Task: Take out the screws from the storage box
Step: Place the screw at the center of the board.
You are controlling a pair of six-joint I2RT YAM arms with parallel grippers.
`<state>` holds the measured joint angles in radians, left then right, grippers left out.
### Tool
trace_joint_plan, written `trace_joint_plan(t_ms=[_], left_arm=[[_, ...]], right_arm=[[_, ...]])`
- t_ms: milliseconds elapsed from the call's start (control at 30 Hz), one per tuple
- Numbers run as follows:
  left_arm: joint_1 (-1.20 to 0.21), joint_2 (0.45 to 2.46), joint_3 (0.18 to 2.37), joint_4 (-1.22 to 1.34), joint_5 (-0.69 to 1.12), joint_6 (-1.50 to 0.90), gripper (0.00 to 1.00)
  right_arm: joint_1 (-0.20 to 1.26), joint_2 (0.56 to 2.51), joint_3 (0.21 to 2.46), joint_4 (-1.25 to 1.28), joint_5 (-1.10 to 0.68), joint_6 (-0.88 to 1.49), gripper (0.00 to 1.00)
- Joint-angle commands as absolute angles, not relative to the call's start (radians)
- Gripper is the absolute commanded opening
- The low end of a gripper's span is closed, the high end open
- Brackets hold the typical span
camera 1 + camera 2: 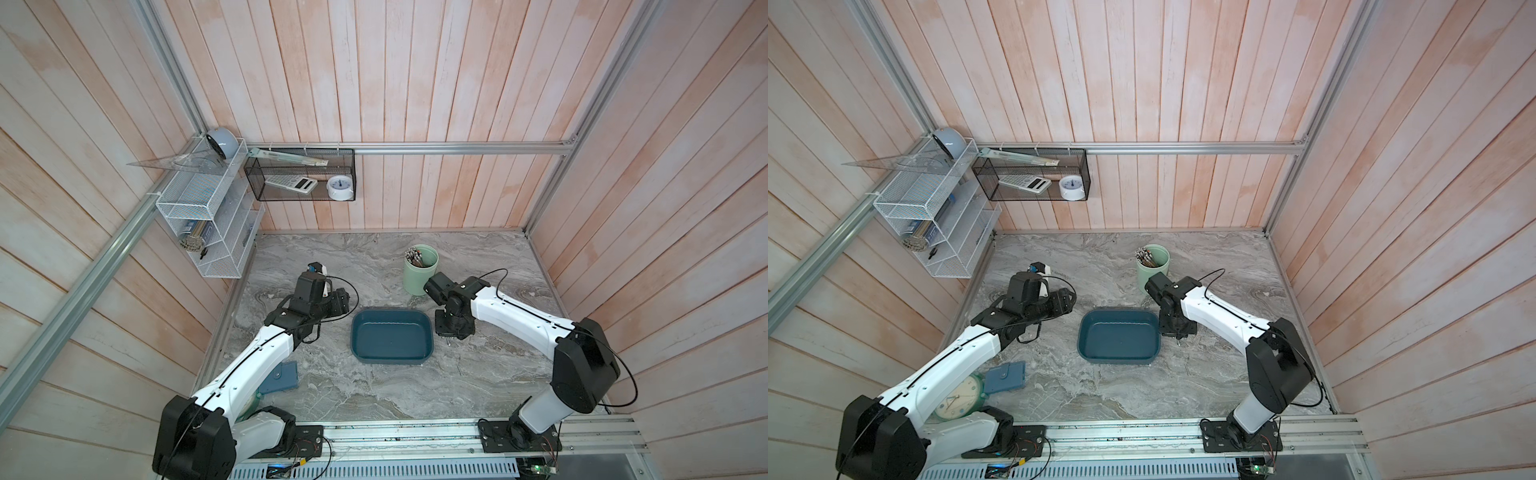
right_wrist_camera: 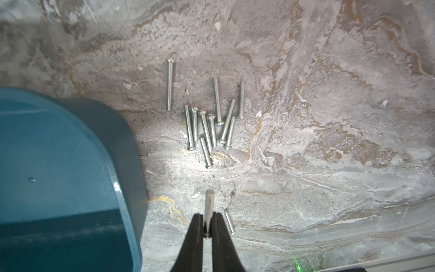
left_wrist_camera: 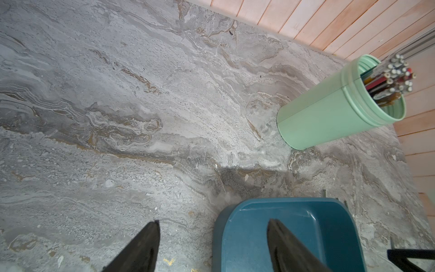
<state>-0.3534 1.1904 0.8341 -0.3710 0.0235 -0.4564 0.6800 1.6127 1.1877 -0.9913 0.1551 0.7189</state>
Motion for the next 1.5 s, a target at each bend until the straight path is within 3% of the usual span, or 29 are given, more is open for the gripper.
trace_joint_plan(t_ms=[0, 600, 900, 1233, 1467], left_arm=[[-0.350, 1.192, 0.853, -0.368, 0.016, -0.453, 0.77], [-0.350, 1.200, 0.854, -0.373, 0.012, -0.450, 0.77], [-0.350, 1.207, 0.856, -0.374, 0.016, -0.451, 0.77], [-0.350, 1.209, 0.856, -0.374, 0.016, -0.451, 0.77], [-0.350, 1.208, 0.854, -0.370, 0.018, -0.449, 0.77]], right_arm=[[0.678, 1.641, 1.158, -0.926, 0.109, 0.667, 0.05], [0.641, 1.708, 1.017, -0.709, -0.036, 0.583, 0.09], [0.634, 1.717, 1.011, -0.729, -0.003, 0.575, 0.12], [0.628, 1.700, 1.014, -0.744, 0.005, 0.565, 0.22], [0.627, 1.637, 1.058, -0.797, 0.017, 0.549, 0.21]])
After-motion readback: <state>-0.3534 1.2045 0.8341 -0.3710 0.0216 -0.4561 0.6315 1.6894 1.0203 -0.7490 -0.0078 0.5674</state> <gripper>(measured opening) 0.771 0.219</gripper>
